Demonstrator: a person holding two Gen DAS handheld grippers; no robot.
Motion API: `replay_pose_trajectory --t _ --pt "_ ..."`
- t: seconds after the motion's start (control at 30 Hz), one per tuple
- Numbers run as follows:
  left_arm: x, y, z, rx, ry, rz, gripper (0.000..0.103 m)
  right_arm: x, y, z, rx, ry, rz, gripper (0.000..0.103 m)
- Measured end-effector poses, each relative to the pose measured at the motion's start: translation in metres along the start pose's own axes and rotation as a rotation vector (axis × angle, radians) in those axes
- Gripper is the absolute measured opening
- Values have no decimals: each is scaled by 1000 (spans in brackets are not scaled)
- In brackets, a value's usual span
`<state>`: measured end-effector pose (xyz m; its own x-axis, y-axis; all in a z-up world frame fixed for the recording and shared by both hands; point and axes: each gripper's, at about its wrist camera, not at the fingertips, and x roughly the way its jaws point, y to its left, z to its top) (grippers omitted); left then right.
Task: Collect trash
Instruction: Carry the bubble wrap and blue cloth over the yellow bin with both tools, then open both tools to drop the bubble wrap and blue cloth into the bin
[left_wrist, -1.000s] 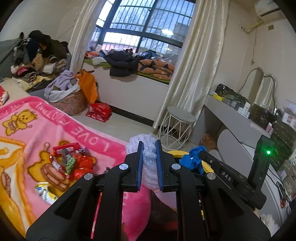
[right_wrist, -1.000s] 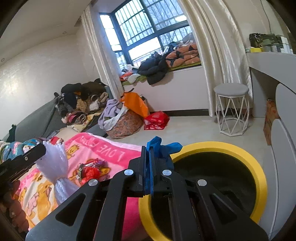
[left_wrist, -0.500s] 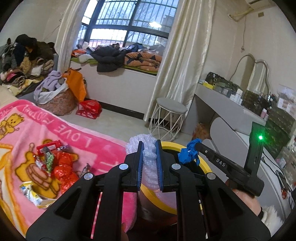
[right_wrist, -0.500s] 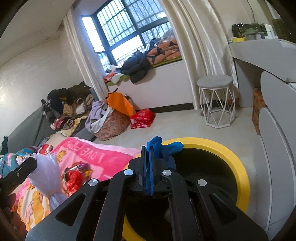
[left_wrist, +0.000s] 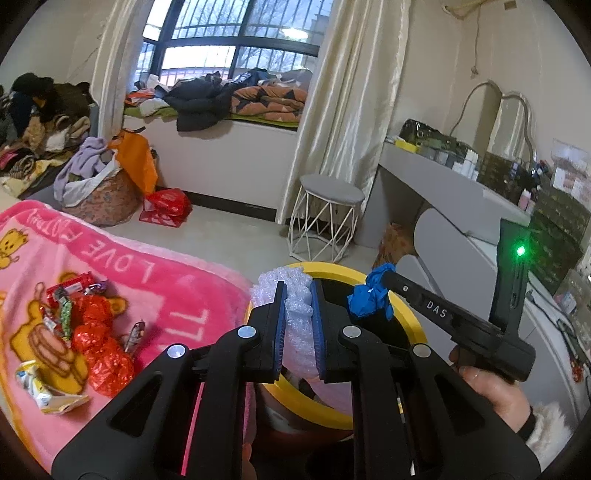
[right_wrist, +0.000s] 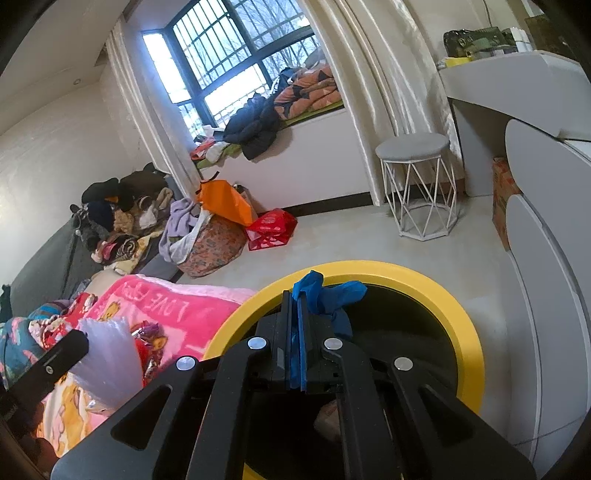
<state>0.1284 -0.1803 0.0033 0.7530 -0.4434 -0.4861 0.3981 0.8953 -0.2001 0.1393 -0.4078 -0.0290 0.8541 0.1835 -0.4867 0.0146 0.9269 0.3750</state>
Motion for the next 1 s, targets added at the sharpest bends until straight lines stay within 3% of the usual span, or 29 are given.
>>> replay_pose_trajectory --t 0.3,0.57,0.63,0.7,0.73,0.77,0.8,0.87,1.0 --pt "35 -8 -2 37 42 17 9 7 -11 -4 20 26 -24 3" --pt "60 -1 -3 8 96 26 12 13 -15 -6 20 51 -38 3" --pt "61 4 -3 -11 98 34 21 16 -15 -7 16 64 -45 4" --pt "60 8 -3 -24 96 40 43 20 -15 -8 14 82 -70 11" --pt "59 9 -4 -33 93 42 50 21 -16 -9 15 87 -78 30" --pt "56 11 -4 -44 88 43 63 22 -16 -10 21 88 -82 47" --pt "54 13 -5 -55 83 44 75 22 -18 -11 31 86 -83 48" --pt "49 18 -6 -84 75 50 88 23 -19 -11 37 89 -87 48" --pt "40 20 -8 -99 77 62 92 24 -18 -12 29 92 -96 50"
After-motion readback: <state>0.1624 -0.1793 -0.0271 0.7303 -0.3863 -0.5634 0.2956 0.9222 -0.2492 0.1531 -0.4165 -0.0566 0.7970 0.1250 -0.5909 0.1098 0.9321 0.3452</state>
